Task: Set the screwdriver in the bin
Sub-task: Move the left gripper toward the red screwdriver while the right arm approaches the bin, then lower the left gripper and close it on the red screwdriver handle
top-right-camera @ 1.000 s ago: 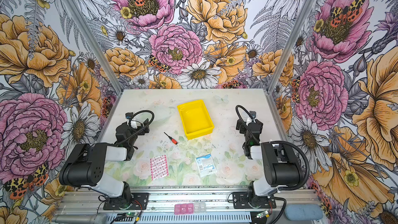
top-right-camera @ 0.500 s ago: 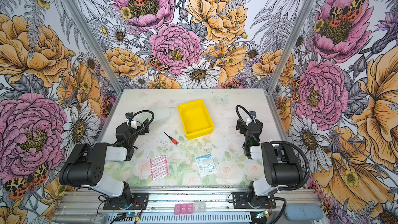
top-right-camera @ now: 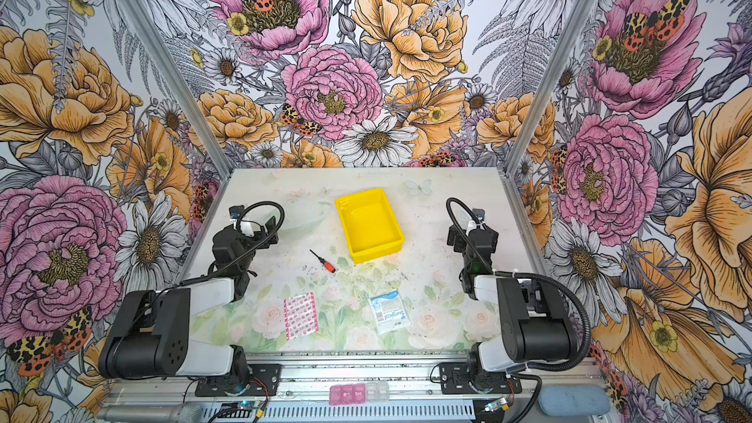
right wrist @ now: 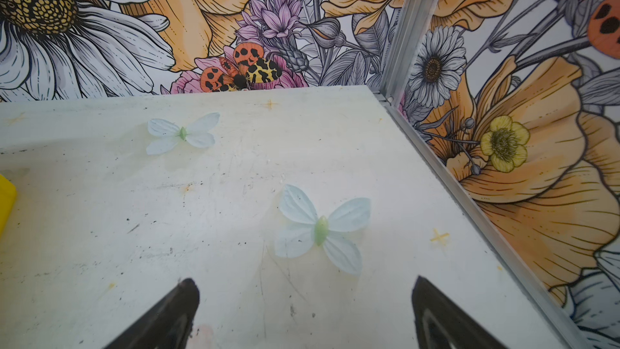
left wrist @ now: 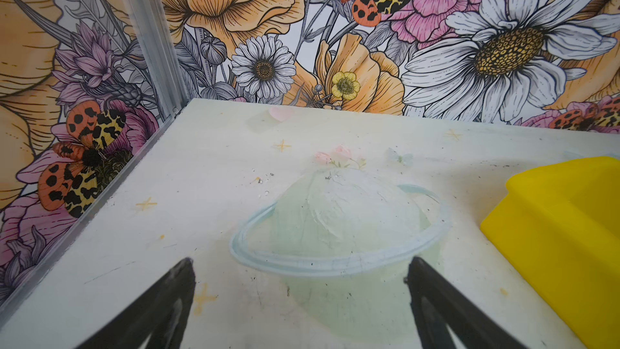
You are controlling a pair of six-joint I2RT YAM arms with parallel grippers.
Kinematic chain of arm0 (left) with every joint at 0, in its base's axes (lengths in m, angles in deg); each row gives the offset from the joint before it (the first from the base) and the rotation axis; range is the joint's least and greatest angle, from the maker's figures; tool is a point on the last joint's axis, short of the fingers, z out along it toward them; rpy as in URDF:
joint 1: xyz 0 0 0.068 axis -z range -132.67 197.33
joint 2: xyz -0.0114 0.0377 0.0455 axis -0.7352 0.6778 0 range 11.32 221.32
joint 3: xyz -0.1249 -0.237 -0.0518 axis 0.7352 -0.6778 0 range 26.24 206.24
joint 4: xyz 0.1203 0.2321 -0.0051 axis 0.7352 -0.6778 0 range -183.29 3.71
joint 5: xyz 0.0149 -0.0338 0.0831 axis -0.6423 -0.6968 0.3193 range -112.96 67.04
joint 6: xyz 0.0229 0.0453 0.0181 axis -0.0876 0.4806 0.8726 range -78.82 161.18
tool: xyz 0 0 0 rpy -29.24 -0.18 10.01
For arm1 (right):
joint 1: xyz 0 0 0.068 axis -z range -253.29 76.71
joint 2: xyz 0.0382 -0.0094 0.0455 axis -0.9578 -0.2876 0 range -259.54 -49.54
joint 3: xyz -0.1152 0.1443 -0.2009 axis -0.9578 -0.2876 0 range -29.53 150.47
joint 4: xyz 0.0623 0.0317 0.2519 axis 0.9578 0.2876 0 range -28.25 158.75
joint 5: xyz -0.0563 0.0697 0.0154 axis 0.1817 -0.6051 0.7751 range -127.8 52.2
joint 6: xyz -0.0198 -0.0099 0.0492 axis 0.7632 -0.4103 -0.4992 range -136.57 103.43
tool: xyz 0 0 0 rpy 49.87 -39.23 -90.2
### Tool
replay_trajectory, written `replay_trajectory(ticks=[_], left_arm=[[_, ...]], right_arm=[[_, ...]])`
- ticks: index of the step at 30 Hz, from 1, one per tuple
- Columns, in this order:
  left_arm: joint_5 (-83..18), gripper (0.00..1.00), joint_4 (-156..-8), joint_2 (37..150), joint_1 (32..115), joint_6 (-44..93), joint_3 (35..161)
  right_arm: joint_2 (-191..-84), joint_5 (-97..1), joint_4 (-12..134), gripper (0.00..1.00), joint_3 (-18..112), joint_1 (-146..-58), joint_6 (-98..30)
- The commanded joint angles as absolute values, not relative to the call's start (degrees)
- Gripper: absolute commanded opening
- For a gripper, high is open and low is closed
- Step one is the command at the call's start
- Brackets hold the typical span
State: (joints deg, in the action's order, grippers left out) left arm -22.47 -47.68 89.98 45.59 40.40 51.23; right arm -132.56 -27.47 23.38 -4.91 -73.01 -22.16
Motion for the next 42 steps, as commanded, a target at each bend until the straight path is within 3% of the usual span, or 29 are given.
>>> replay_trajectory(ticks=[1,5,11,18,26,36,42], left_arm=[[-20.94,0.99,-59.44,82.24,45.96,37.09,53.07],[-13.77,0.99,-76.43,72.92,49.92,27.52,56.99],[-7.63,0.99,-100.78,69.57,59.43,16.19,66.13],[-14.24,0.99,-106.03,75.27,68.97,1.56,70.60],[-16.20,0.99,-117.27,95.86,78.87,-5.10,85.04],[-15.33,0.93,-119.30,104.42,79.45,-8.65,90.42],[-16.28,0.80,-119.34,105.40,79.55,-11.84,87.89]], right_arm=[[-127.41,-23.36,38.51,1.00,1.46,-73.88,-24.86],[-125.07,-18.40,59.78,1.00,10.02,-74.69,-33.27],[-124.26,-23.04,75.79,1.00,17.66,-77.21,-39.72],[-121.63,-28.17,79.48,1.00,19.18,-84.89,-42.84],[-123.71,-27.66,80.03,0.99,20.37,-90.85,-45.49],[-125.88,-30.70,79.92,0.99,23.73,-95.37,-40.82],[-127.30,-31.05,79.88,1.00,25.26,-97.73,-39.17]])
